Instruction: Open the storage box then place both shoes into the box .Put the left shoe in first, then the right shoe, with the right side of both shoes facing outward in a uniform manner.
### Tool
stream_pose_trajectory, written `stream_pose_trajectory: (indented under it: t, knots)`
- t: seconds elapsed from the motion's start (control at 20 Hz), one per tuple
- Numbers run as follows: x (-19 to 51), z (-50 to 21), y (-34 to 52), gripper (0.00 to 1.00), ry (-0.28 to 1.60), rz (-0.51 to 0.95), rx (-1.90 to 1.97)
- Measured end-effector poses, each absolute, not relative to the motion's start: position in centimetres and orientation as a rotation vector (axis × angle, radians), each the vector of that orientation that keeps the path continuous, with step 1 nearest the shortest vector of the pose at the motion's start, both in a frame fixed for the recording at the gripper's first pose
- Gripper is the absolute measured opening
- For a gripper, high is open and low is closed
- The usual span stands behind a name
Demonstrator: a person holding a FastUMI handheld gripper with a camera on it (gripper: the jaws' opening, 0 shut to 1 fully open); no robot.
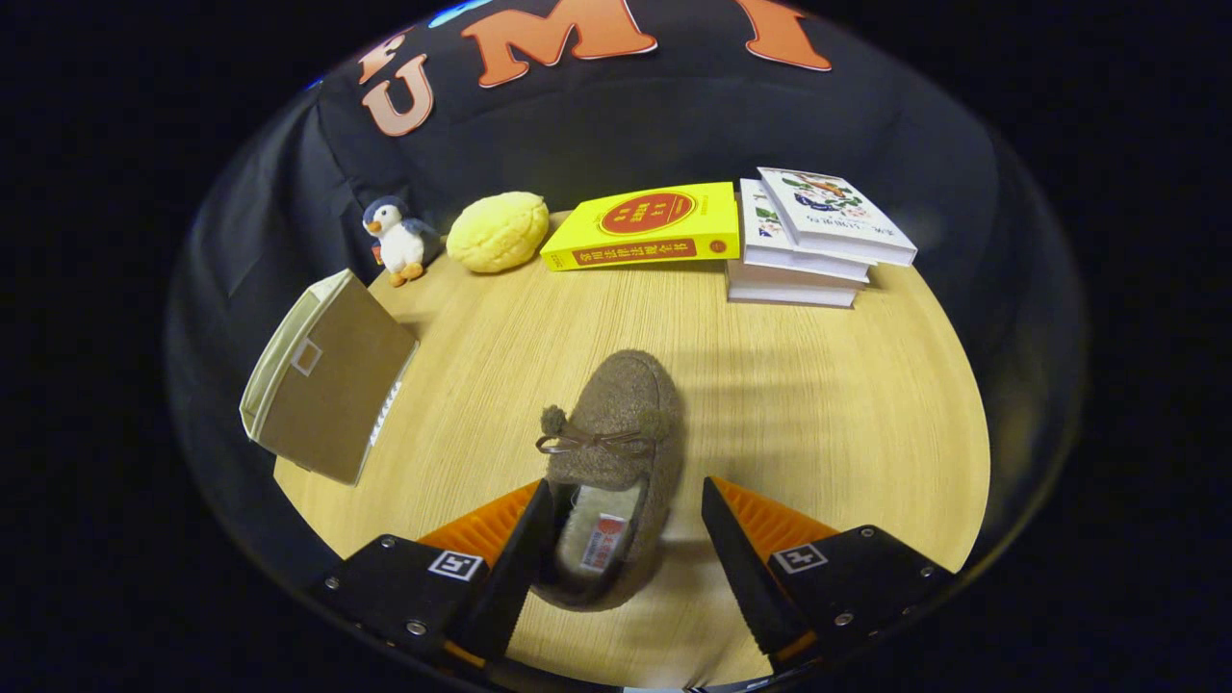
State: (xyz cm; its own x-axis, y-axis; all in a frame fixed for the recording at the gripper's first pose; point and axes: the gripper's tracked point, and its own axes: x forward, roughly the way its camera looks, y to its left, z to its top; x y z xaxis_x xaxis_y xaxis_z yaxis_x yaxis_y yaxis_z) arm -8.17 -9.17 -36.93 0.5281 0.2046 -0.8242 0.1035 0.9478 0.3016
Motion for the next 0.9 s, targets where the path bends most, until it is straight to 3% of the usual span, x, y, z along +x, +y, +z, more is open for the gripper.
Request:
stream_pose_trajectory:
  t: [0.3,0.5,0.7,0.85,0.9]
  knots:
    - [-7.8,-41.3,-9.7,0.81,1.064,0.027,0.274]
    - [-5.8,-42.4,-10.1,0.62,1.033,-0.022,0.327]
    - [-4.6,-42.8,-10.4,0.38,0.993,-0.038,0.31]
    - [-4.9,-42.5,-10.3,0.07,1.013,-0.077,0.369]
    - [-4.8,-41.6,-9.6,0.06,1.015,-0.073,0.424]
